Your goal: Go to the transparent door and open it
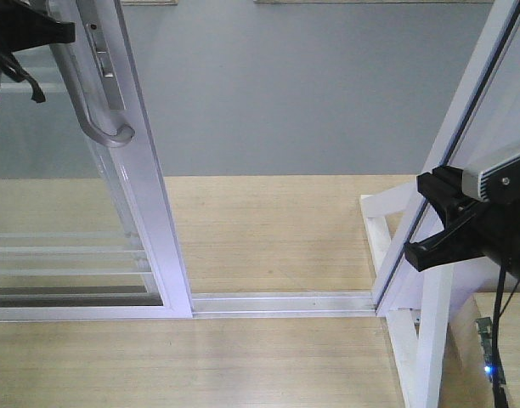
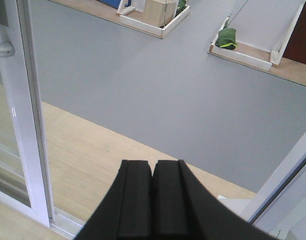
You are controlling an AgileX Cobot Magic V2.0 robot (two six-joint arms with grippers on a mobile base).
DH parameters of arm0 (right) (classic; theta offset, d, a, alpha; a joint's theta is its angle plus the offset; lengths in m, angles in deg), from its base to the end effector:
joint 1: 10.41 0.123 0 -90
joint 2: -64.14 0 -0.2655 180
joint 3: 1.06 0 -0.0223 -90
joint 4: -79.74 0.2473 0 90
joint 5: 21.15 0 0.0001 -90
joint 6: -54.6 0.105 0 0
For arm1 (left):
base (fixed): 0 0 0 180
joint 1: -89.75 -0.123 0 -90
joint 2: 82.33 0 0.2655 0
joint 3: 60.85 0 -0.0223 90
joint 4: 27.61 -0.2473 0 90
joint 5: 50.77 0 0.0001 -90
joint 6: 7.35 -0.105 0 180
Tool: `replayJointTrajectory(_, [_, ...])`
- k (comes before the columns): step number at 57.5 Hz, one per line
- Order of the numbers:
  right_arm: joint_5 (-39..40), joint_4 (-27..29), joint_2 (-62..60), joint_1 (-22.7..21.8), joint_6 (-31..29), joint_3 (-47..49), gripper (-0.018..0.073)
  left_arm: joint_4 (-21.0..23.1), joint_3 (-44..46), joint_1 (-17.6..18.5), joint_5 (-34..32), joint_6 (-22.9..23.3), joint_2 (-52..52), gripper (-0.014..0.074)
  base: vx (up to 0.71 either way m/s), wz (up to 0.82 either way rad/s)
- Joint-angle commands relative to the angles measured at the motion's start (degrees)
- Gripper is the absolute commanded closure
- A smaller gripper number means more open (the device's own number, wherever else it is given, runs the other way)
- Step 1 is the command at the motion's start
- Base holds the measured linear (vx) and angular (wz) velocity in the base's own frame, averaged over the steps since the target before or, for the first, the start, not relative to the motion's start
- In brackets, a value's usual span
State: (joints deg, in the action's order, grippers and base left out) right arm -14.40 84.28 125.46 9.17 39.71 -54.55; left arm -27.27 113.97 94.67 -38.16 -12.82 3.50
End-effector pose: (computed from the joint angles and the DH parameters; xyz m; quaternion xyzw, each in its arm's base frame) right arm 0.1946 0.0682 0.2397 -0.2066 0.7826 0.0433 0.5856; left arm 0.3629 -0.0314 0.3303 0.0730 0.8256 0.0005 0.5595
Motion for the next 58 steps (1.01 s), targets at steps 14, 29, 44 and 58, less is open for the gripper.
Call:
replayJointTrajectory(14, [2.5,2.9,-8.4,0.0,0.1,1.7,0.0557,0.7,-19.9,0.3,-4.0,-0.1,21.0,0.0596,0.00,0.00])
replayJointTrajectory(29, [-10.6,2.9,-20.6,0.0,0.0,1.7,0.0557,5.2,-38.7,4.1,-1.9,-0.1,41.6,0.0596,0.00,0.00])
replayJointTrajectory(44, [-15.9,2.7,-31.5,0.0,-0.2,1.7,0.0557,12.3,-51.5,5.7,1.7,-0.1,61.6,0.0596,0.00,0.00])
replayJointTrajectory(58, [-16.8,2.9,-32.1,0.0,-0.3,1.7,0.0557,12.9,-53.7,5.7,0.5,0.3,68.7,0.0596,0.00,0.00])
